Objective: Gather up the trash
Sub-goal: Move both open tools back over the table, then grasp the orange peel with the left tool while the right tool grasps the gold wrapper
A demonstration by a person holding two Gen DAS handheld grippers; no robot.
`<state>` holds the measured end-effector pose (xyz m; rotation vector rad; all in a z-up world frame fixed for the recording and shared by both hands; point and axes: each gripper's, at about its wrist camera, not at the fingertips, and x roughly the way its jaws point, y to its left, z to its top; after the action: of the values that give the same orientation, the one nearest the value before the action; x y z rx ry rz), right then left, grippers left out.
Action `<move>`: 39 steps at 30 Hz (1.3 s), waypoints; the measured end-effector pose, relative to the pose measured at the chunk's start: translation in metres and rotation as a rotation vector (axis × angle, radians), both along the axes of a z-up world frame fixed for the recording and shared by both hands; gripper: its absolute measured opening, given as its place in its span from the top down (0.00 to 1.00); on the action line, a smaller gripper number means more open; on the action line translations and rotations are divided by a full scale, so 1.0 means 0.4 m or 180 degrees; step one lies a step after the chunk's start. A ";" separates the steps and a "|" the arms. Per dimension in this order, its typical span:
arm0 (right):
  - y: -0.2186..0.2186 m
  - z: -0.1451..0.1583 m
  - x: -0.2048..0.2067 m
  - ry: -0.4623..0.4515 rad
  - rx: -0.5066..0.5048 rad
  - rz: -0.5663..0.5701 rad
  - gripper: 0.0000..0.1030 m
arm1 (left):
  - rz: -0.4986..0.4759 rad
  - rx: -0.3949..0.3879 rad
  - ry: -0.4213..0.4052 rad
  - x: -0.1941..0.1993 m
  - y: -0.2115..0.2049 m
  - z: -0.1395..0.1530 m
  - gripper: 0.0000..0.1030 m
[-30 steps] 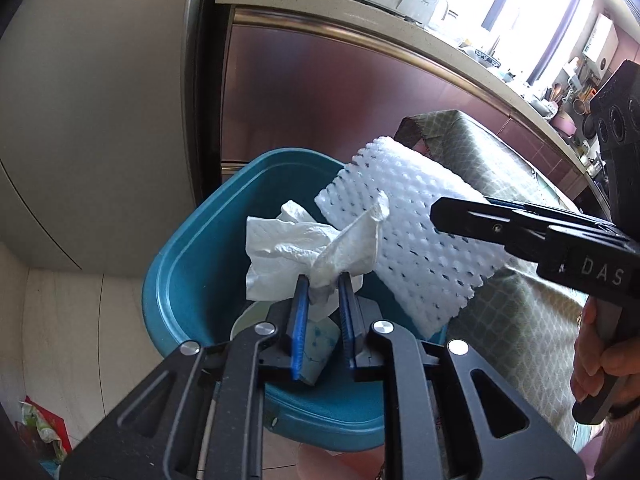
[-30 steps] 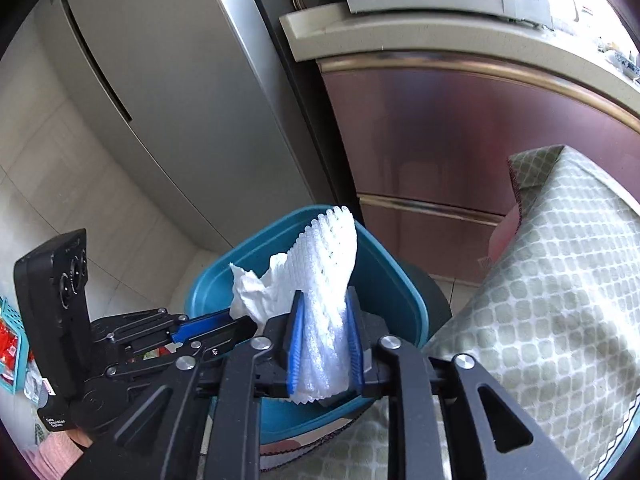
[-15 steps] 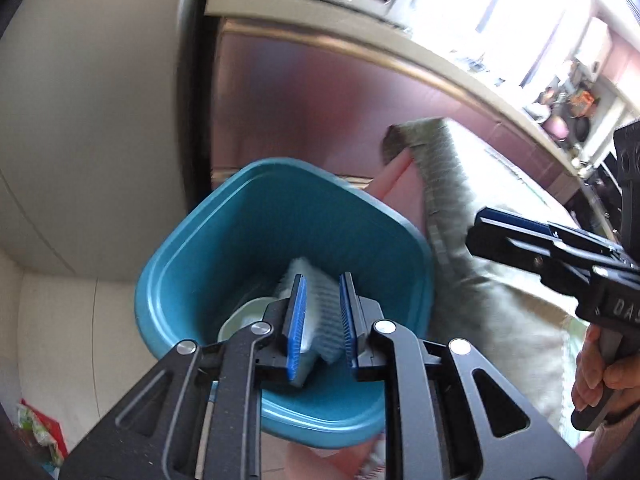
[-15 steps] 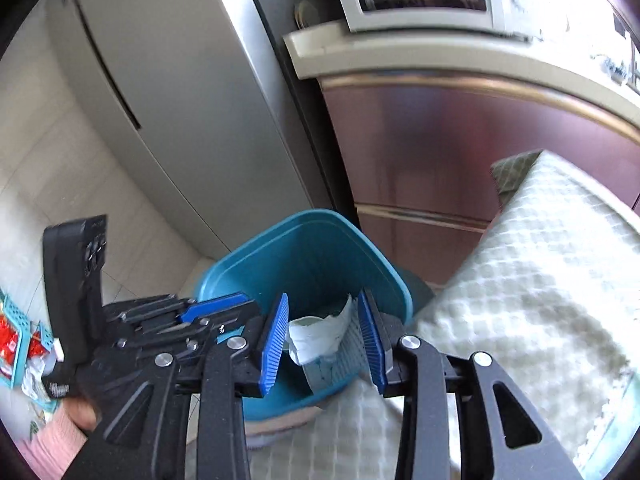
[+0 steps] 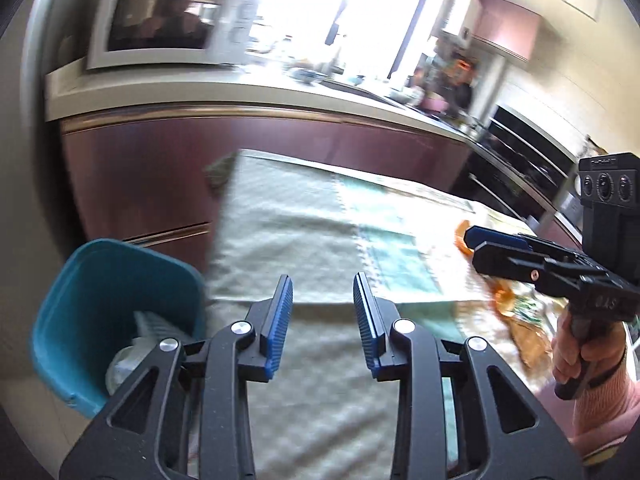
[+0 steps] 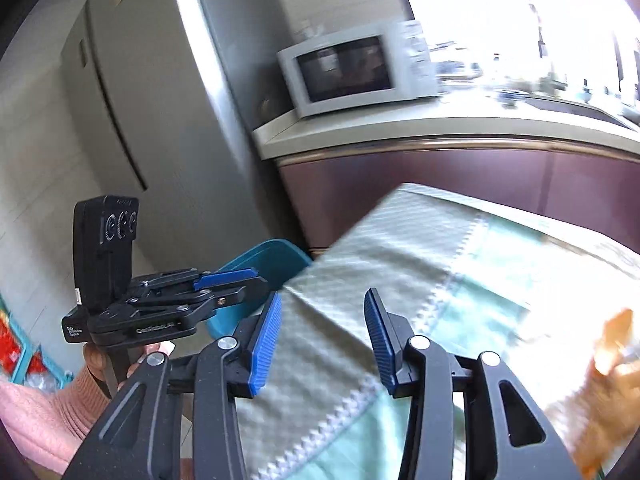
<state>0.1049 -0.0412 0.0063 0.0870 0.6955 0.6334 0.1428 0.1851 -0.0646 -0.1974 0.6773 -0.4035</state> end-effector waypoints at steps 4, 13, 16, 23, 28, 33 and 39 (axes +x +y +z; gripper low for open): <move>-0.187 -0.015 -0.055 0.0038 0.0022 -0.0574 0.59 | -0.0403 -0.0032 0.0002 -0.015 -0.148 0.006 0.68; -0.511 -0.112 -0.184 0.0357 0.0010 -0.1553 0.57 | -0.1215 -0.0040 0.0160 -0.052 -0.442 -0.037 0.67; -0.555 -0.160 -0.211 0.0542 0.0003 -0.1682 0.57 | -0.1417 -0.0014 0.0251 -0.059 -0.516 -0.058 0.67; -0.569 -0.238 -0.273 0.0799 0.0063 -0.1739 0.53 | -0.1594 0.0077 0.0485 -0.024 -0.624 -0.111 0.67; -0.567 -0.261 -0.305 0.0872 0.0196 -0.1676 0.50 | -0.1543 0.0149 0.0620 0.018 -0.680 -0.140 0.67; -0.554 -0.263 -0.316 0.0862 0.0261 -0.1591 0.47 | -0.1486 0.0208 0.0760 0.065 -0.722 -0.165 0.67; -0.546 -0.264 -0.318 0.0841 0.0318 -0.1565 0.50 | -0.1497 0.0129 0.0913 0.094 -0.746 -0.179 0.91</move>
<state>-0.0222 -0.2596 -0.0993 0.4269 0.8588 0.1832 0.1805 -0.1131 -0.1364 -0.0544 1.0175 -0.8210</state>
